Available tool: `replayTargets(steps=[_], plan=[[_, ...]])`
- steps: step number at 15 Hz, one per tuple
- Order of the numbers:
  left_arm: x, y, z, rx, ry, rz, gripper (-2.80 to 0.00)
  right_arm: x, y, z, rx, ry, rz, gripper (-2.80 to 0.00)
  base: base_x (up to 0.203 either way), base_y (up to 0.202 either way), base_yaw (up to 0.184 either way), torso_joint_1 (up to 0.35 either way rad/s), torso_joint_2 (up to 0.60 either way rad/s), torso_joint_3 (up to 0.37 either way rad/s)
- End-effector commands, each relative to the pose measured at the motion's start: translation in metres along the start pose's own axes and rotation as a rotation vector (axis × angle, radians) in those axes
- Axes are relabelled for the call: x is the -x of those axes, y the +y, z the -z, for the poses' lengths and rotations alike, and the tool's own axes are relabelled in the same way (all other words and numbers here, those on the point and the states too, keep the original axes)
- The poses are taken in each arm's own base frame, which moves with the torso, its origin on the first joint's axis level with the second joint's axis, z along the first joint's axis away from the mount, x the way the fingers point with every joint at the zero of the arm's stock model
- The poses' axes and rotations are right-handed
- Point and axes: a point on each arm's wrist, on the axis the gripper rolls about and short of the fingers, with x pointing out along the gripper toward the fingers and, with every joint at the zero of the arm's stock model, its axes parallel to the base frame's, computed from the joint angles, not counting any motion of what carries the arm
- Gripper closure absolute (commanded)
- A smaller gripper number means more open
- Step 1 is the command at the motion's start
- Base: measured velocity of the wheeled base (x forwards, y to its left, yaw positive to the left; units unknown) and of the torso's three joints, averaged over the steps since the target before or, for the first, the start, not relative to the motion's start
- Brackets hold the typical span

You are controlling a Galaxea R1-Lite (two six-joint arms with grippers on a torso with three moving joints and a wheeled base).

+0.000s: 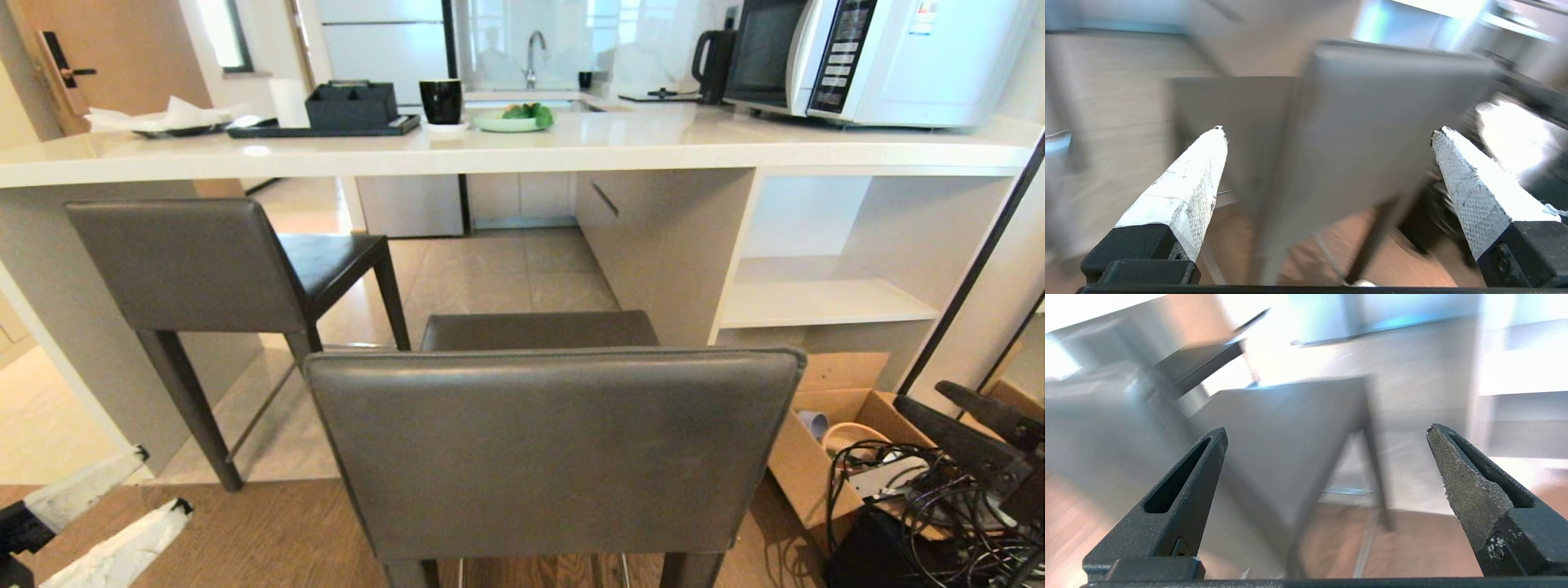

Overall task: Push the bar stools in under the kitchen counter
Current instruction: Pull the gray chair out from under the dining table

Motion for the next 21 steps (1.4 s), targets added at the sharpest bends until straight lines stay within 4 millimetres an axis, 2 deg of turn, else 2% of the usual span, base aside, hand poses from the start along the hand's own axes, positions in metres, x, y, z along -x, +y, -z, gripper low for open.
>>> replayTargets(steps=[1, 6, 9, 11, 12, 14, 19, 21], plan=[[0.021, -0.013, -0.004, -0.008, -0.039, -0.122, -2.8, 0.02, 0.016, -0.011, 0.05, -0.098, 0.091, -2.8, 0.0, 0.0, 0.0, 0.0, 0.0, 0.0], [0.032, -0.012, -0.004, -0.09, -0.061, -0.414, -2.8, 0.056, 0.038, -0.011, 0.084, -0.107, 0.371, -2.8, 0.0, 0.0, 0.0, 0.0, 0.0, 0.0], [0.037, -0.016, -0.002, -0.269, -0.062, -0.482, -2.8, 0.081, 0.057, -0.01, 0.132, -0.076, 0.462, -2.8, 0.0, 0.0, 0.0, 0.0, 0.0, 0.0], [0.041, -0.029, -0.006, -0.294, -0.078, -0.329, -2.8, 0.097, 0.07, -0.011, 0.143, -0.064, 0.46, -2.8, 0.0, 0.0, 0.0, 0.0, 0.0, 0.0], [0.042, -0.035, -0.014, -0.227, -0.082, -0.267, -2.8, 0.101, 0.074, -0.011, 0.147, -0.063, 0.433, -2.8, 0.0, 0.0, 0.0, 0.0, 0.0, 0.0], [0.048, -0.052, -0.031, -0.062, -0.068, -0.102, -2.8, 0.107, 0.081, -0.012, 0.169, -0.088, 0.351, -2.8, 0.0, 0.0, 0.0, 0.0, 0.0, 0.0], [0.07, -0.072, -0.052, 0.032, 0.03, 0.231, -2.8, 0.114, 0.096, -0.025, 0.129, -0.149, 0.168, -2.8, 0.0, 0.0, 0.0, 0.0, 0.0, 0.0], [0.087, -0.08, -0.046, 0.03, 0.035, 0.26, -2.8, 0.118, 0.099, -0.021, 0.146, -0.15, 0.106, -2.8, 0.0, 0.0, 0.0, 0.0, 0.0, 0.0]])
